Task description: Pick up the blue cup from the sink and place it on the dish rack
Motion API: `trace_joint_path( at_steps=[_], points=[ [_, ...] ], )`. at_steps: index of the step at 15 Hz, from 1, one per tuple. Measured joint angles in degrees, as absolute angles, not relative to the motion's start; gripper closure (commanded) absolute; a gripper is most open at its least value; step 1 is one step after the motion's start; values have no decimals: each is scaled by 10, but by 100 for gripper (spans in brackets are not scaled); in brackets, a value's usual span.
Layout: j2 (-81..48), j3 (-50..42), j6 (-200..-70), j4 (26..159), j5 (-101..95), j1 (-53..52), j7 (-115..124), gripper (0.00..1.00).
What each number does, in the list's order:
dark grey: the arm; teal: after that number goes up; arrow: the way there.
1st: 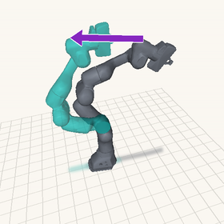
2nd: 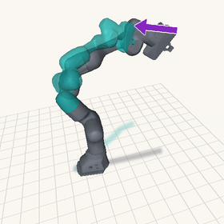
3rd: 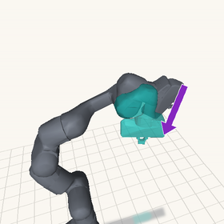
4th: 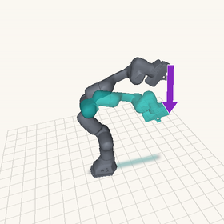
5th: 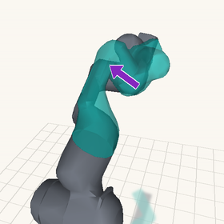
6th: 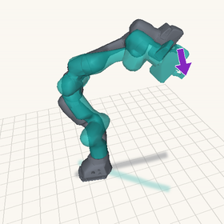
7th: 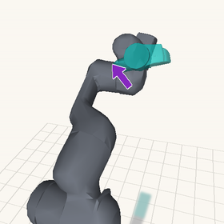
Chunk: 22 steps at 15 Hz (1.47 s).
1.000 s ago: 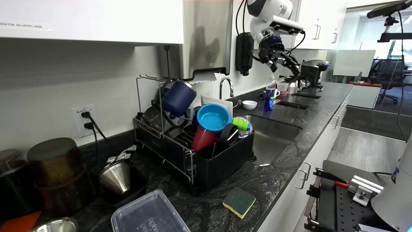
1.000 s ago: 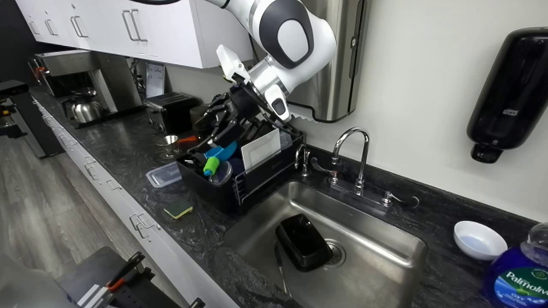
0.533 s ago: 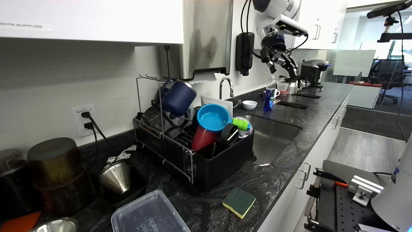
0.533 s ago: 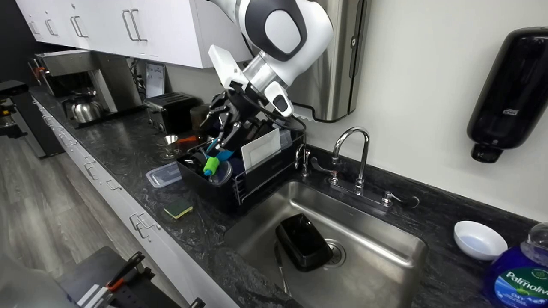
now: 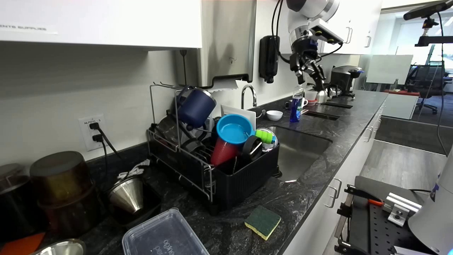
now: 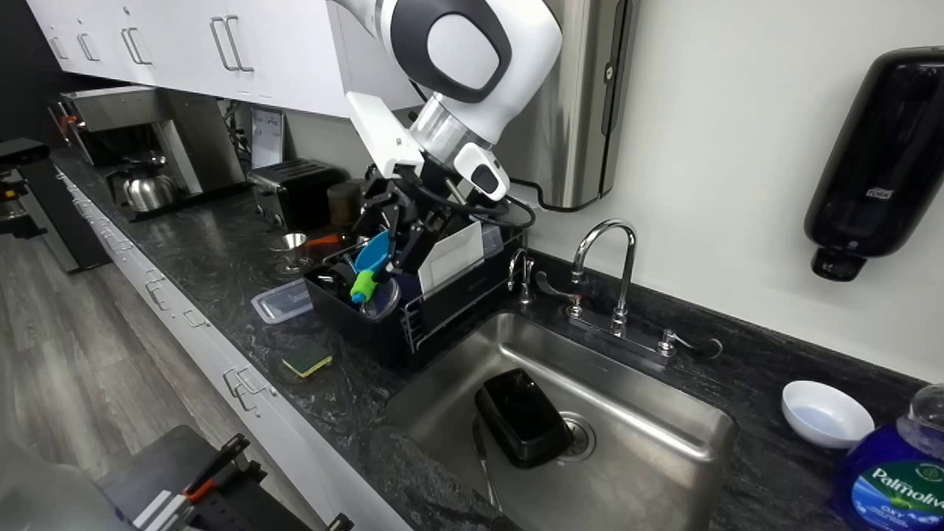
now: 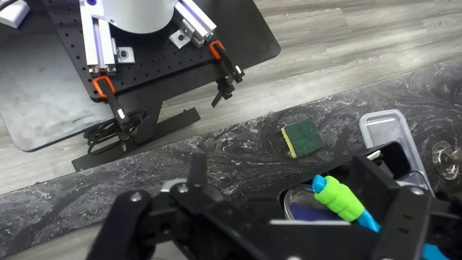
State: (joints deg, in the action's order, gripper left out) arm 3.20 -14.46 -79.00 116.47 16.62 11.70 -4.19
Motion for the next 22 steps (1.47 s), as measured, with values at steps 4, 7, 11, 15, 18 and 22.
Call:
trace_joint_path(
  at_steps=[4, 7, 11, 15, 18, 22],
  points=[
    [56, -145, -840, 1197, 149, 117, -68, 0],
    [71, -145, -875, 1220, 145, 117, -83, 0],
    [89, -145, -917, 1248, 145, 117, -95, 0],
    [107, -149, -951, 1274, 146, 118, -99, 0],
    [110, -149, -953, 1276, 146, 118, -99, 0],
    [110, -149, -954, 1276, 146, 118, -99, 0]
  ],
)
